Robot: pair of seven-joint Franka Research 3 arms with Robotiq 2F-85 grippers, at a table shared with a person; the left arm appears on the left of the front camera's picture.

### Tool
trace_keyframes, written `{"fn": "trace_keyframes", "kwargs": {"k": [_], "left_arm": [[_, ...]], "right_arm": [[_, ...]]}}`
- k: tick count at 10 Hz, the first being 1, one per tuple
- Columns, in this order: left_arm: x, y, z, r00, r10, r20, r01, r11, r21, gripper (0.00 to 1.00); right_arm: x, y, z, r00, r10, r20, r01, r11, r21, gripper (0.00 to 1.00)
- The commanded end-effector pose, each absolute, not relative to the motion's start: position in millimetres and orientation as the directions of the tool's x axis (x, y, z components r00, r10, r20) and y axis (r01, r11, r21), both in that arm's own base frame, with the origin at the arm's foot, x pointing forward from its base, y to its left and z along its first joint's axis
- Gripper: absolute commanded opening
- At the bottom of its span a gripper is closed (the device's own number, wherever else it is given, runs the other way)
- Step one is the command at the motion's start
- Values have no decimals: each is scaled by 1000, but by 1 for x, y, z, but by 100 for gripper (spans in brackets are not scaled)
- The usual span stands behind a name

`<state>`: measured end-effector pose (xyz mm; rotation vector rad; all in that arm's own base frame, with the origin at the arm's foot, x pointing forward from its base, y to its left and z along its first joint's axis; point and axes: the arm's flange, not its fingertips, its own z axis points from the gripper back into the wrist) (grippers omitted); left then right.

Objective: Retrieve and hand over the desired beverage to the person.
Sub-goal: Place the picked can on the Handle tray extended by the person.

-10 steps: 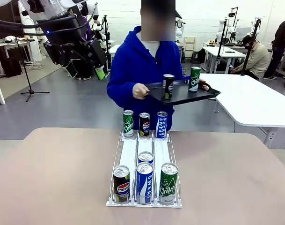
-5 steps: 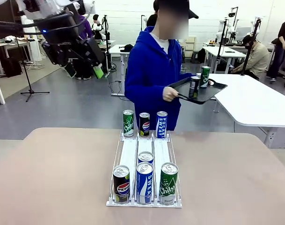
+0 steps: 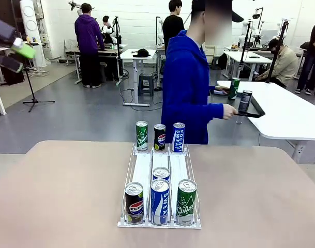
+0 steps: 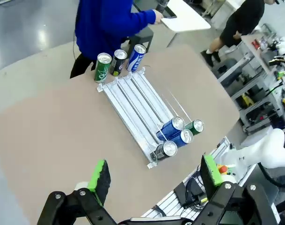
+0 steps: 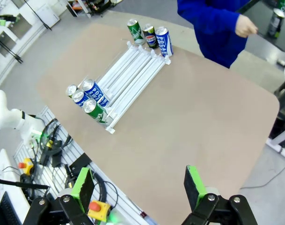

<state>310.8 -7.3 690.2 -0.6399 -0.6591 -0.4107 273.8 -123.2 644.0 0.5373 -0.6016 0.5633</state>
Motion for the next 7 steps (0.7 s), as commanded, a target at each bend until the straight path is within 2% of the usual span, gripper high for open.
{"fn": "trace_keyframes", "kwargs": {"k": [1,2,7], "left_arm": [[301,10,682,739,-129,661,534,711,-458,100],[297,29,688,766,-111,633,511,702,-496,100],[307,28,688,793,-147,592,504,703,-501,100]], "right_arm": [[275,-123,645,675,330,659,-641,706,302,100],[275,-123,645,675,330,659,-641,706,302,100],[275,-123,645,675,330,659,-641,706,302,100]]}}
